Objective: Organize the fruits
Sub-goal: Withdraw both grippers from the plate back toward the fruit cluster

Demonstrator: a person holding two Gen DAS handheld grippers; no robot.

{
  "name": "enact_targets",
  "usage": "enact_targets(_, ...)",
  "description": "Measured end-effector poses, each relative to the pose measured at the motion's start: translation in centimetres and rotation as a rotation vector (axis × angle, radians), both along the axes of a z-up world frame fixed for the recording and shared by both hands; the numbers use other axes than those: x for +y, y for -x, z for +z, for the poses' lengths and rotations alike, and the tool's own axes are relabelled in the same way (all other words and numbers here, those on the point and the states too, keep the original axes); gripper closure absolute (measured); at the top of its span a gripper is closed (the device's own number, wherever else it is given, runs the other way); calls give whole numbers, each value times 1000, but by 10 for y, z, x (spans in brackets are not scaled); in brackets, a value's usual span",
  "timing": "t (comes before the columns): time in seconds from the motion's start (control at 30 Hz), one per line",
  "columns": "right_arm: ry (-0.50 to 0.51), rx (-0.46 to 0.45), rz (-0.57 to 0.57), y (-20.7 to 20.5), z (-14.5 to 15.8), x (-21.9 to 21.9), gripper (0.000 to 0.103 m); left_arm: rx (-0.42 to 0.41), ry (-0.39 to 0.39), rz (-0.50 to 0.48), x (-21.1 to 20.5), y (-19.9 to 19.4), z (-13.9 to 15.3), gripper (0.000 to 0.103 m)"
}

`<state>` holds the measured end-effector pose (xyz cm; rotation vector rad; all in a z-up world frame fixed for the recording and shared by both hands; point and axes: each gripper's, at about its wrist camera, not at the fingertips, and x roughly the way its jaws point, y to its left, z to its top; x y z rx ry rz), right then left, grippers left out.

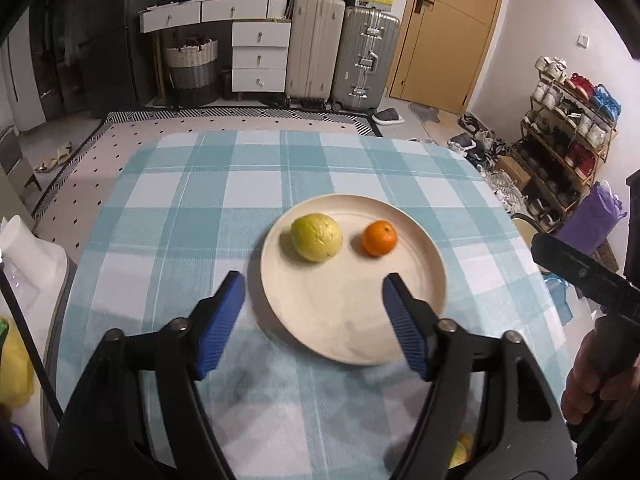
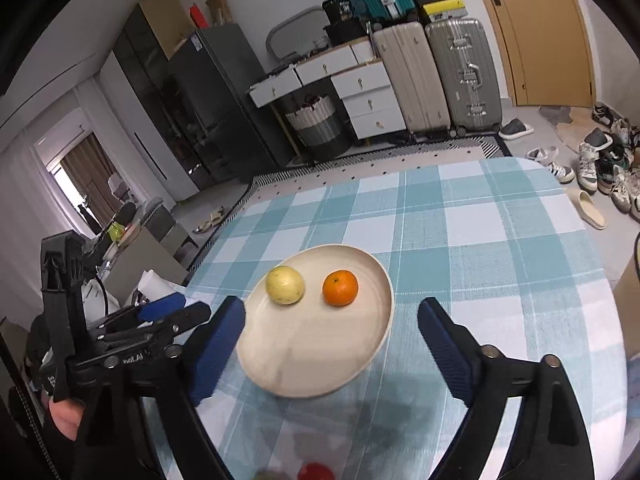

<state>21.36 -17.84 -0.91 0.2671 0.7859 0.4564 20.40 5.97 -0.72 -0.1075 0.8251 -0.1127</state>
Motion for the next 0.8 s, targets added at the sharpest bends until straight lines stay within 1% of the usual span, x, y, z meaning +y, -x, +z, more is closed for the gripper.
enact_targets(0.1,-2,-19,-7,21,6,-5,4,-19,-30,-4,-9,23,2,24)
enact_targets(0.13,-10,-28,-9,29,8,-7,4,-20,-34,-11,-12,31,1,22)
enact_targets(0.23,-17,-45,6,48,11,-11,2,-7,-32,-22,-21,50,-2,20)
enact_targets(0.37,-40,-48,15,74,9,-17,0,17,-46,-17,-32,69,-11,8)
enact_targets(0.43,-45,-52,16,84,7,-18,0,32,-41,-31,-36,80,-18,5)
enact_targets(0.53,-35,-58,18,100,4,-18,0,53,-26,-41,-39,92,-27,4)
enact_targets(0.63,-27,-56,11,114,-1,-19,0,76,-1,-54,-42,101,-36,1)
enact_targets(0.8,-35,-27,21,134,-14,-21,0,106,21,-86,-46,115,-53,1)
